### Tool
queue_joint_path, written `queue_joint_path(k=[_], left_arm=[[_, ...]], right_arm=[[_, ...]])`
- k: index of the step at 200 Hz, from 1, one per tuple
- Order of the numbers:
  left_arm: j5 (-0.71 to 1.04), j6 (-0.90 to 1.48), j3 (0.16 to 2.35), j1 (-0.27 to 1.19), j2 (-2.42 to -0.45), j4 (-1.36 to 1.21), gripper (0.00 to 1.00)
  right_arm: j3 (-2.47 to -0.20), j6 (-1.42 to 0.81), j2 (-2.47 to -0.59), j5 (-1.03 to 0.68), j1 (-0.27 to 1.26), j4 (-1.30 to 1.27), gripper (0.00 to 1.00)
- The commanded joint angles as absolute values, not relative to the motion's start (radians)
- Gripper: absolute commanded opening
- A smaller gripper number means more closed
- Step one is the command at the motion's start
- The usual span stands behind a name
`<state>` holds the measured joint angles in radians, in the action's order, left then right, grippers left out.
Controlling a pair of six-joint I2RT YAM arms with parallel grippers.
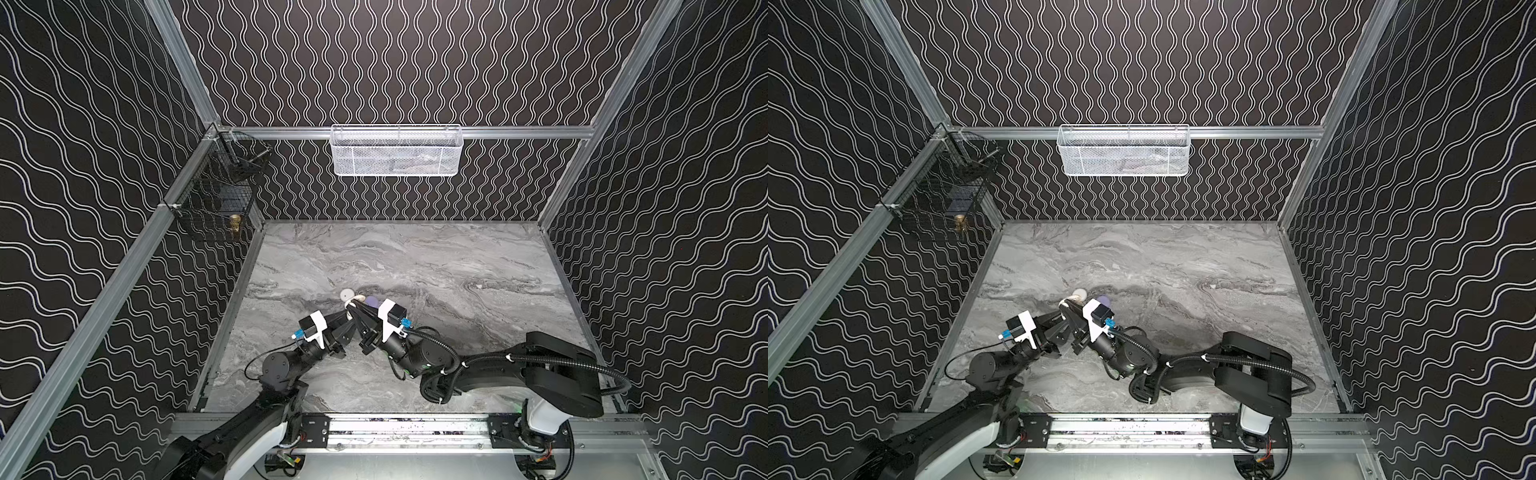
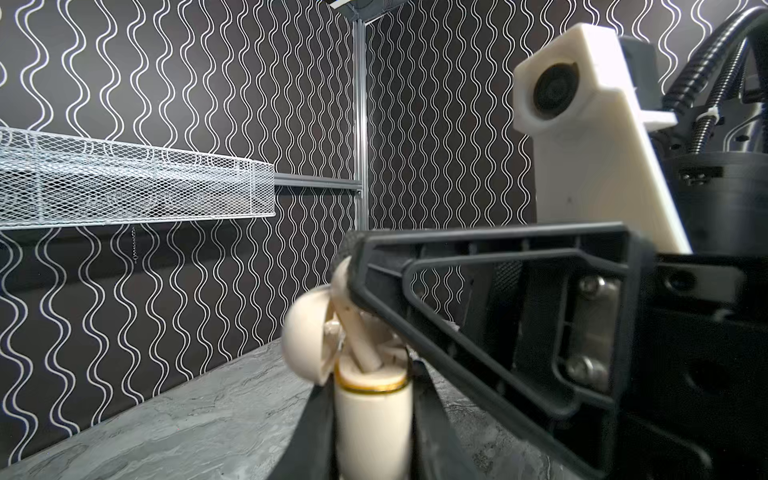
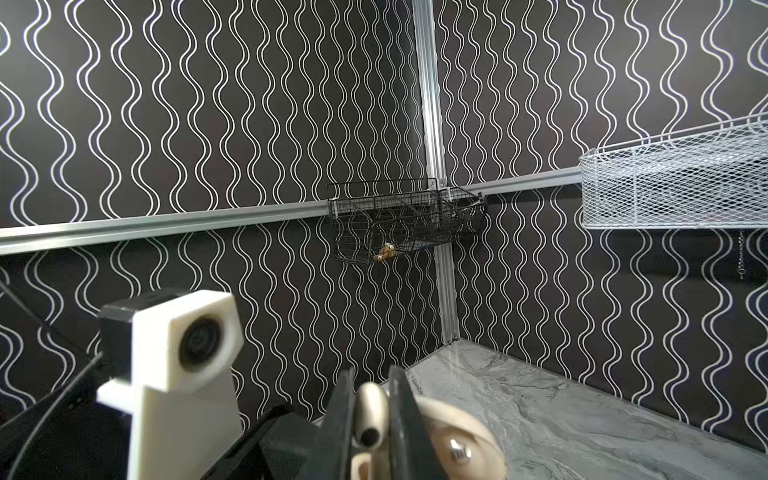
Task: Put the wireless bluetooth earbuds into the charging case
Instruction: 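Lower the earbud stem-first into the empty case slot with right gripper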
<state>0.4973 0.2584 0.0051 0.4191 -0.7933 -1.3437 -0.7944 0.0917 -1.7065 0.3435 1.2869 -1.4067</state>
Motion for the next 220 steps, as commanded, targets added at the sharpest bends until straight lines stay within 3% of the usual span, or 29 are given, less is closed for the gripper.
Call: queue_joint_path(k=[1,92,220], left_arm=[[0.496,0.262,-0.012,0.419,-0.783,-1.392,0.00],[0.491,0.255,-0.011,0.418,-0.770,-1.370,0.00],[0.509,0.251,-0.006,0.419,-0.775,-1.374,0.00]], right_arm=[[-0.775,0.100,-1.710,0.346,1.288,-1.456,0.01],[-0.719,0.018,-1.687,0.331,1.306,-1.459,0.10],[-0.736,-0.001,-1.669,0.351,1.319,-1.425,0.02]])
